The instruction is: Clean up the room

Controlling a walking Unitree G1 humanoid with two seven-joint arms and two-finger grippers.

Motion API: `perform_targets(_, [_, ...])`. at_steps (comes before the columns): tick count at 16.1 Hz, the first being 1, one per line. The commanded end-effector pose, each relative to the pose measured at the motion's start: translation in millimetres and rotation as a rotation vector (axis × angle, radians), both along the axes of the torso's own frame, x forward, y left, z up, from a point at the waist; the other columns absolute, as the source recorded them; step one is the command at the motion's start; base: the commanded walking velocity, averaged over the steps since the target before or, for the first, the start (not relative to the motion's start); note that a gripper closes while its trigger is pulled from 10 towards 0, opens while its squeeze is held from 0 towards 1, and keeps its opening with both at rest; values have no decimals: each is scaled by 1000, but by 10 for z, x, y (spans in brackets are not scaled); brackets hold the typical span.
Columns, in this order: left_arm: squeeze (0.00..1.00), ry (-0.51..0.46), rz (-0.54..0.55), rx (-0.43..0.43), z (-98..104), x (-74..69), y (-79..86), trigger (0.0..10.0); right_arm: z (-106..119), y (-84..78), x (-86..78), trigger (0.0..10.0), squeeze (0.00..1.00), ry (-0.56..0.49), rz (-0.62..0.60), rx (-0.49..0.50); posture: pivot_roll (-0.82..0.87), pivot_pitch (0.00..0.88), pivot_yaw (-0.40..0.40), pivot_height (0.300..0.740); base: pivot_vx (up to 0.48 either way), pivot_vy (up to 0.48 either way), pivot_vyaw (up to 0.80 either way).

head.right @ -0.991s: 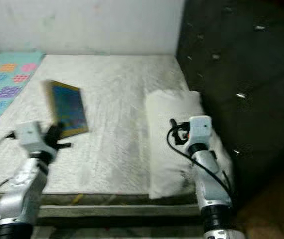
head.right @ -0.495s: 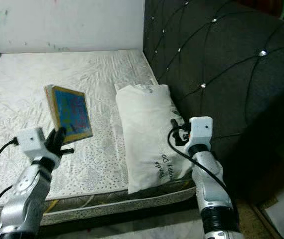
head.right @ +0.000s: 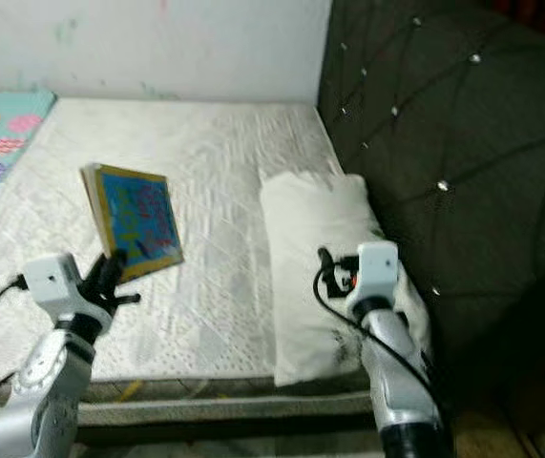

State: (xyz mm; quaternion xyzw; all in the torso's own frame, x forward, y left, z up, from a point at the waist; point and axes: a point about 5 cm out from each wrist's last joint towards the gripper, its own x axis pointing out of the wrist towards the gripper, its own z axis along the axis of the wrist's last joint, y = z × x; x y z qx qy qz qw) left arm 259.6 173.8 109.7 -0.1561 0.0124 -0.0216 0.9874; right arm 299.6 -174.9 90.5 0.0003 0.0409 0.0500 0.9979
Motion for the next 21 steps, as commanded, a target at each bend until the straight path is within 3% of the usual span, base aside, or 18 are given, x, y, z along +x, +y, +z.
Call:
perform_targets(1, [0,-57,-38,-2,136,19,-54,10000,87,12,17,10000,0,-24,3,0,-28,0,-20,740,352,0,0])
perform_targets(6, [0,-57,-57,-14,176,52,-105,10000,89,-5,3,10000,0,-14,-7,-3,-29,0,-23,740,343,0,0])
perform_targets(16, [0,-16,-55,-45,139,96,-154,10000,21,9,23,10000,0,0,-19,-34,-24,0,-5,740,0,0,0])
perform_targets(21, [0,-12,-79,-71,137,148,-222,10000,14,150,98,10000,0,-9,18,-39,-22,0,-9,740,0,480,0])
